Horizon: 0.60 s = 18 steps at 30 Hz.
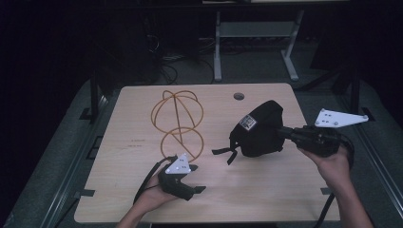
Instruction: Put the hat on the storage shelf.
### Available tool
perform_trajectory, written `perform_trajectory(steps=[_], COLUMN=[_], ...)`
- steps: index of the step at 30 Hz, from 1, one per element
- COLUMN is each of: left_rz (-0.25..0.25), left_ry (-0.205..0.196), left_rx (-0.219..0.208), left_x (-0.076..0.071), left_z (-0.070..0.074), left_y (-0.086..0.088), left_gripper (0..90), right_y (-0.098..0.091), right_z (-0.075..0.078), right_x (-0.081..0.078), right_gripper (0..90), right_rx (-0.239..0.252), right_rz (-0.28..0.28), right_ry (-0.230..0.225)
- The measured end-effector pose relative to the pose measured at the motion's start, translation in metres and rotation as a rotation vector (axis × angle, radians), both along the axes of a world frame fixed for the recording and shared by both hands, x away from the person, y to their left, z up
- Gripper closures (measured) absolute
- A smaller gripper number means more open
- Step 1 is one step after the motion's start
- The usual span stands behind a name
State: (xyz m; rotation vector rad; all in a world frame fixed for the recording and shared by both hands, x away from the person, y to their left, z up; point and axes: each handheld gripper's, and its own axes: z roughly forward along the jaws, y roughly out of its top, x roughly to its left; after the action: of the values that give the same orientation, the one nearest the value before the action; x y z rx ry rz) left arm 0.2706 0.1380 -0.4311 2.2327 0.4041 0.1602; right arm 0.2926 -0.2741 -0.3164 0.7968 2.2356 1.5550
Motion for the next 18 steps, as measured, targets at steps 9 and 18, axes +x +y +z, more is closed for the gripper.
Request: perform_trajectory(steps=[9, 18], left_rz=[0.005, 0.010], left_ry=[-0.010, -0.032], left_rx=[0.009, -0.007], left_x=[0.000, -0.002], left_z=[-0.003, -0.001], left_y=[0.000, -0.001], left_gripper=[24.6, 24.4], right_y=[0.011, 0.028], right_z=[0.021, 0.043], right_x=[0.005, 0.014], right_gripper=[87.1, 87.0], right_rx=[0.001, -0.019], right_rz=[0.024, 0.065], right_ry=[-0.028, -0.048])
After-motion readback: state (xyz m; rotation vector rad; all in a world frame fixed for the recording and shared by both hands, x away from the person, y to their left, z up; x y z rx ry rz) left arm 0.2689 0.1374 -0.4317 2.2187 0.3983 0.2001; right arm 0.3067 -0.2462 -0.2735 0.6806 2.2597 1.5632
